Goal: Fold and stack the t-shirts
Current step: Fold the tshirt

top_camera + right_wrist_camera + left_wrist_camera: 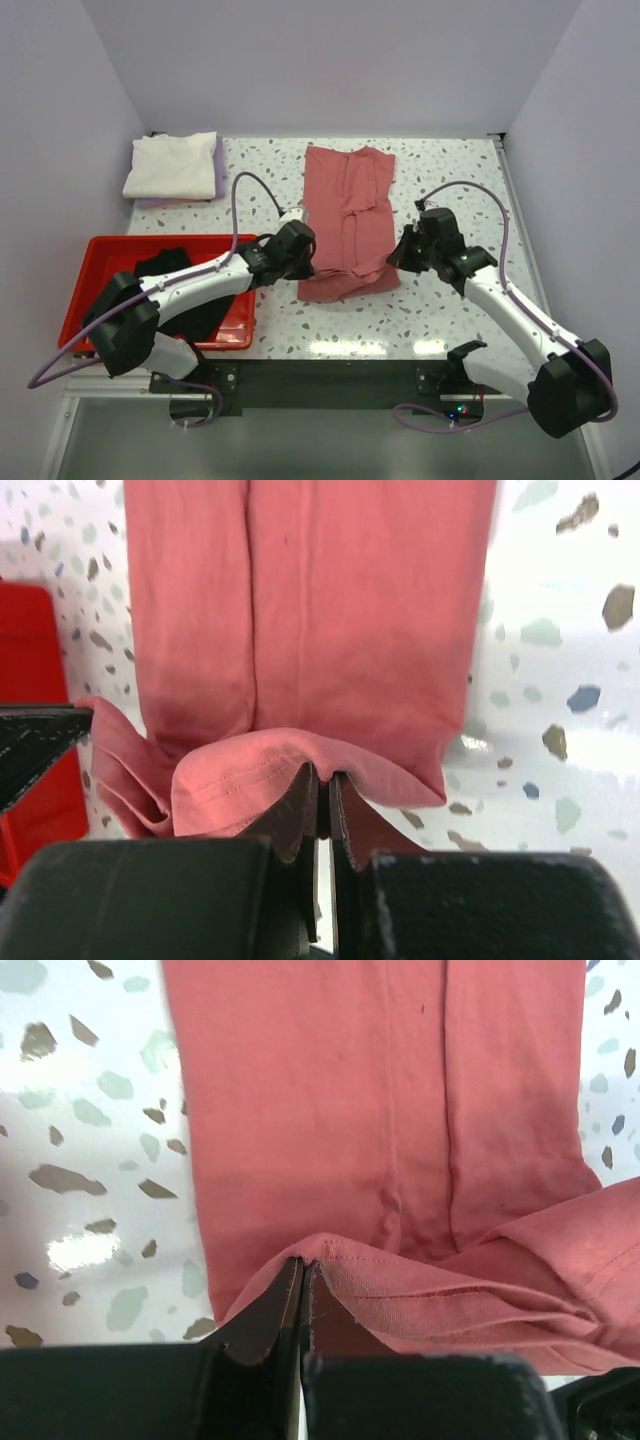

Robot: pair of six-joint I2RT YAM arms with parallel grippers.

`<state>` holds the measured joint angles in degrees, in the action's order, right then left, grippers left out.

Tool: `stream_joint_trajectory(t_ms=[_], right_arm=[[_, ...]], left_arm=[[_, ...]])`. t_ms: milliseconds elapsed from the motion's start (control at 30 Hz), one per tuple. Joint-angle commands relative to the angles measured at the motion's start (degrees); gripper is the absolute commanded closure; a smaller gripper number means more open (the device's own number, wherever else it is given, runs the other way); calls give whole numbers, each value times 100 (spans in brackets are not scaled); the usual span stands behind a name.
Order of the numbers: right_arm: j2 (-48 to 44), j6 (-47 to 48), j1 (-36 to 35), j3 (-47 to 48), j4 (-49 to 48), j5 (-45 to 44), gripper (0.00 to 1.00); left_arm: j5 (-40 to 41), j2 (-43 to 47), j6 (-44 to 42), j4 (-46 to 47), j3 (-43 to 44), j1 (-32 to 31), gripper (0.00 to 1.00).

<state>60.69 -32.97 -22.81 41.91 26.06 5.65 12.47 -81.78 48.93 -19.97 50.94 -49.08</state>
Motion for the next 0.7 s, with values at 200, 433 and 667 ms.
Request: stream_joint_trajectory(t_ms=[200,433,667], right_arm=[[812,107,39,1011,-524,-889,100],[1498,177,180,1556,-620,-1128,100],[2087,274,312,1943,-769,-1232,100]], left_arm=[[221,-347,-647,327,882,601,100],[800,-699,-753,212,1436,751,100],[1099,-1164,-1025,72,1981,962,100]])
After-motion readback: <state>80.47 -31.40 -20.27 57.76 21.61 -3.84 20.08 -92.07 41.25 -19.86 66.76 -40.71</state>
